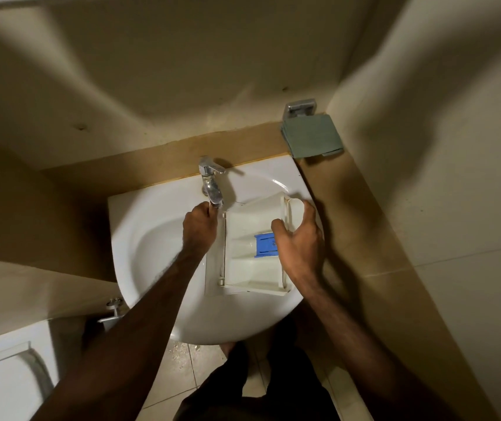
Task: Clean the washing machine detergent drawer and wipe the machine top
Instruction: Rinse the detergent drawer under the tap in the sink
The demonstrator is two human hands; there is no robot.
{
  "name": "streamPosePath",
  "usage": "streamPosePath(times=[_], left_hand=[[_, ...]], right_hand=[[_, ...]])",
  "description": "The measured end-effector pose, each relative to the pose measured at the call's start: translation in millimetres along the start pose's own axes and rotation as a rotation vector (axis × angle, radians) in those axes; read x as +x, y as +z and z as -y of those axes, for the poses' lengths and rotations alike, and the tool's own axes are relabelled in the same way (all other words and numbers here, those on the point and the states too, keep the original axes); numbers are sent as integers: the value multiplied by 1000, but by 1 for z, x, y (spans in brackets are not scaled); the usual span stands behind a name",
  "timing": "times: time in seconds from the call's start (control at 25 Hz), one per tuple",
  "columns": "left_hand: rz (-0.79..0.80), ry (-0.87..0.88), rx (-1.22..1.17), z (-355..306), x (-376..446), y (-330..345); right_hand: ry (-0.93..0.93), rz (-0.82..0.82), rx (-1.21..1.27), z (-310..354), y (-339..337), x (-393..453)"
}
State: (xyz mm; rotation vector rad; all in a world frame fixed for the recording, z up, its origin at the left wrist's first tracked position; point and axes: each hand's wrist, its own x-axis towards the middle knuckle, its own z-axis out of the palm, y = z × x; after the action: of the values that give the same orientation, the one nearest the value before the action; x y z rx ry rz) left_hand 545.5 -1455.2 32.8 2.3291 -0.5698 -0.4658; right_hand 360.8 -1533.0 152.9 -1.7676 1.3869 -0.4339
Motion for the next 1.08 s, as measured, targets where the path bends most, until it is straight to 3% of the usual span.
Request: streamPosePath(times=[0.16,0.36,0.44,0.64,0.88,1.08], left_hand=[[184,-45,-162,11,-9,1],[7,-1,-146,14,-19,8],[4,-44,-168,11,-20,13],[327,-106,-357,9,-20,-3],[73,-100,-248,16,-23,6],[480,-70,-271,23,-23,-9]], right_hand=[[-6,-36,-25,2,0,-6],[-40,-68,-88,12,7,-17],[-52,-97,-109,15,9,-18],[-25,-140,-126,19,7,-14],[-2,-159,-121,20,18,-21],[80,-251,-56,14,14,-17]])
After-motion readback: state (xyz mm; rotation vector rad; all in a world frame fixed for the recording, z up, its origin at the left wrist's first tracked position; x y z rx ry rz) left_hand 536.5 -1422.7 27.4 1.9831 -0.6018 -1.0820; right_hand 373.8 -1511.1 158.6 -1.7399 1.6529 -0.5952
